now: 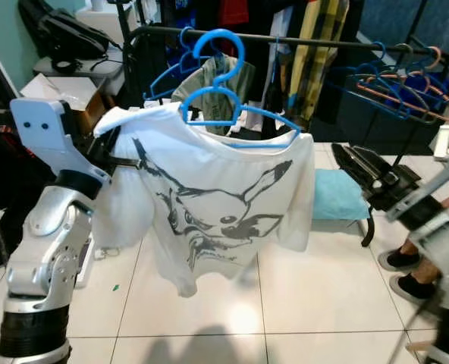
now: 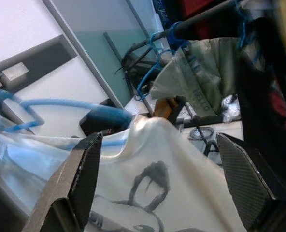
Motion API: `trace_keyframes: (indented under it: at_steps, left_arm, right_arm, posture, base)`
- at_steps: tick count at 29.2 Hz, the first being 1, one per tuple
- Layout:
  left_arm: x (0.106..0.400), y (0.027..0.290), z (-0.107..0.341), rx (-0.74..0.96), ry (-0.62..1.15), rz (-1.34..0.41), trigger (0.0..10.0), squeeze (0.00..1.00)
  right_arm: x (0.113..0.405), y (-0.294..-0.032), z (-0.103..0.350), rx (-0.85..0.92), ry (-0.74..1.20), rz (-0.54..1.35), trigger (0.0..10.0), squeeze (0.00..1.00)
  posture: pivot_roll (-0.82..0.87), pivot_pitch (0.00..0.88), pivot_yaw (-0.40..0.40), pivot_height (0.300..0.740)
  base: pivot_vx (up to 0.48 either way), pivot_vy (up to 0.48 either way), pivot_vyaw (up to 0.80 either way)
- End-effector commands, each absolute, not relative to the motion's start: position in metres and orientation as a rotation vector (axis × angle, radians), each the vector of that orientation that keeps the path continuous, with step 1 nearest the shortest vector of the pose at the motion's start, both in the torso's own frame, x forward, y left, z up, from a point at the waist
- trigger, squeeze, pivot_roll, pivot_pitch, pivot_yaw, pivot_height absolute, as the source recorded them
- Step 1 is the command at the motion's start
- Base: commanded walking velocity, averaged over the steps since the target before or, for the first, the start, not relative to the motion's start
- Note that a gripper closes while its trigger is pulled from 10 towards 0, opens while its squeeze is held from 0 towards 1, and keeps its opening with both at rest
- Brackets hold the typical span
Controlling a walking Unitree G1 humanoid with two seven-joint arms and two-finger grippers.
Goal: Hang hanger
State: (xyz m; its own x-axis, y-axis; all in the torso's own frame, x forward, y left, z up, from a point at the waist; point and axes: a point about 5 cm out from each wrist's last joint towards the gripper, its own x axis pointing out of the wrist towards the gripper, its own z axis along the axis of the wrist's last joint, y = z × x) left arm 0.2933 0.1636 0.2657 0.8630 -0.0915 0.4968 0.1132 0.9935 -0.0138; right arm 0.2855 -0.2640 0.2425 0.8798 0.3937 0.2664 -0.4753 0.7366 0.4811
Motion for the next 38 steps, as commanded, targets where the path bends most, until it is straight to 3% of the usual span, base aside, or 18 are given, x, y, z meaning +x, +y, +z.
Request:
trace_keyframes:
  at_steps: [1,5,8,9,10,15,16,18,27,38]
  left_arm:
    - [0.288,0.154,0.274,-0.027,-0.577,-0.123,10.0,0.00]
    - [0.286,0.143,0.272,-0.015,-0.582,-0.127,10.0,0.00]
    - [0.285,0.141,0.271,-0.014,-0.580,-0.126,10.0,0.00]
    - [0.285,0.140,0.270,-0.015,-0.578,-0.125,10.0,0.00]
    - [0.286,0.139,0.269,-0.013,-0.577,-0.121,10.0,0.00]
    - [0.285,0.139,0.269,0.001,-0.582,-0.112,10.0,0.00]
    - [0.285,0.139,0.269,0.001,-0.583,-0.108,10.0,0.00]
    - [0.285,0.138,0.269,0.003,-0.586,-0.102,10.0,0.00]
    - [0.286,0.139,0.268,0.010,-0.585,-0.092,10.0,0.00]
    - [0.291,0.148,0.251,0.029,-0.509,-0.025,10.0,0.00]
  right_arm:
    - [0.293,-0.255,0.236,0.667,-0.165,0.436,10.0,0.00]
    - [0.305,-0.228,0.235,0.772,-0.176,0.445,10.0,0.00]
    - [0.307,-0.222,0.237,0.780,-0.173,0.451,10.0,0.00]
    - [0.309,-0.216,0.239,0.795,-0.164,0.454,7.5,0.00]
    - [0.310,-0.209,0.239,0.794,-0.143,0.459,7.1,0.00]
    - [0.307,-0.191,0.234,0.767,-0.074,0.464,7.1,0.00]
    - [0.306,-0.189,0.231,0.767,-0.062,0.448,9.0,0.00]
    - [0.302,-0.187,0.228,0.771,-0.047,0.416,10.0,0.00]
    - [0.295,-0.188,0.224,0.773,-0.037,0.371,10.0,0.00]
    - [0.278,-0.194,0.270,0.765,-0.266,0.489,10.0,0.00]
  posture:
    - [-0.10,0.091,-0.019,0.740]
    - [-0.09,0.089,-0.023,0.740]
    - [-0.09,0.089,-0.023,0.740]
    - [-0.08,0.087,-0.026,0.740]
    - [-0.08,0.085,-0.029,0.740]
    - [-0.09,0.085,-0.031,0.740]
    - [-0.09,0.086,-0.031,0.740]
    - [-0.09,0.086,-0.032,0.740]
    - [-0.10,0.086,-0.029,0.740]
    - [-0.10,0.092,-0.024,0.740]
  base:
    - [0.000,0.000,0.00]
    - [0.000,0.000,0.00]
    - [0.000,0.000,0.00]
    - [0.000,0.000,0.00]
    - [0.000,0.000,0.00]
    - [0.000,0.000,0.00]
    - [0.000,0.000,0.00]
    - [0.000,0.000,0.00]
    - [0.000,0.000,0.00]
    - [0.000,0.000,0.00]
